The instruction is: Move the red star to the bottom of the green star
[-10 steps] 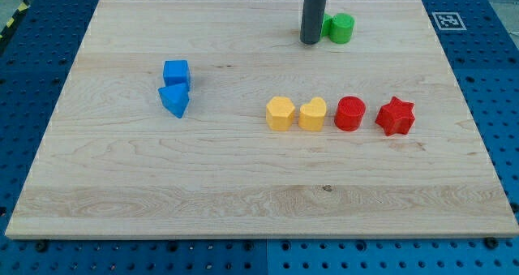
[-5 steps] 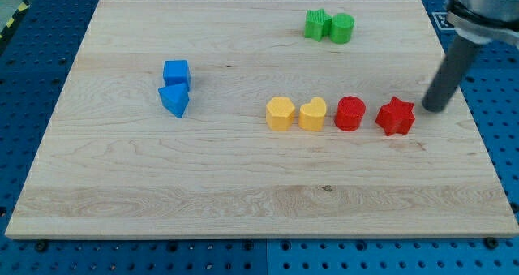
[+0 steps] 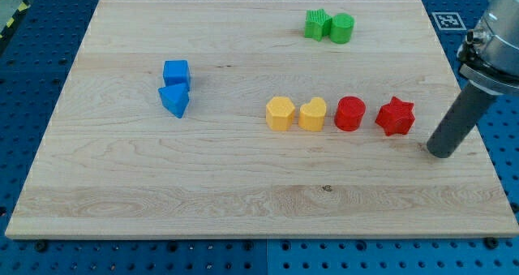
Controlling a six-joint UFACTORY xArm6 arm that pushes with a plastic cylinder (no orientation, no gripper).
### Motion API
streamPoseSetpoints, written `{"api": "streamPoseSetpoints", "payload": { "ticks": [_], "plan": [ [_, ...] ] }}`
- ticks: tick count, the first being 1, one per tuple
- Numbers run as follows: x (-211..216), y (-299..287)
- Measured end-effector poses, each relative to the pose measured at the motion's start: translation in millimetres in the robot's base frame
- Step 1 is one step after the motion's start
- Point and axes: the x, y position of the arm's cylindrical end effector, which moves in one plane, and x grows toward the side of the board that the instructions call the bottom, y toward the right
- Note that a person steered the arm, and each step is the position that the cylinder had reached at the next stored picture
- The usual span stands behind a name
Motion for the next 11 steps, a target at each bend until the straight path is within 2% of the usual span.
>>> {"api": "streamPoseSetpoints", "payload": {
  "ticks": [4,6,8,9,10,11],
  "plan": [
    [-43.8,-63.2],
    [-90.4,-68.9],
    [-152.2,-128.3],
    [-161.8,-120.8],
    [-168.4,-84.7],
    [-196.0,-76.9]
  ]
}}
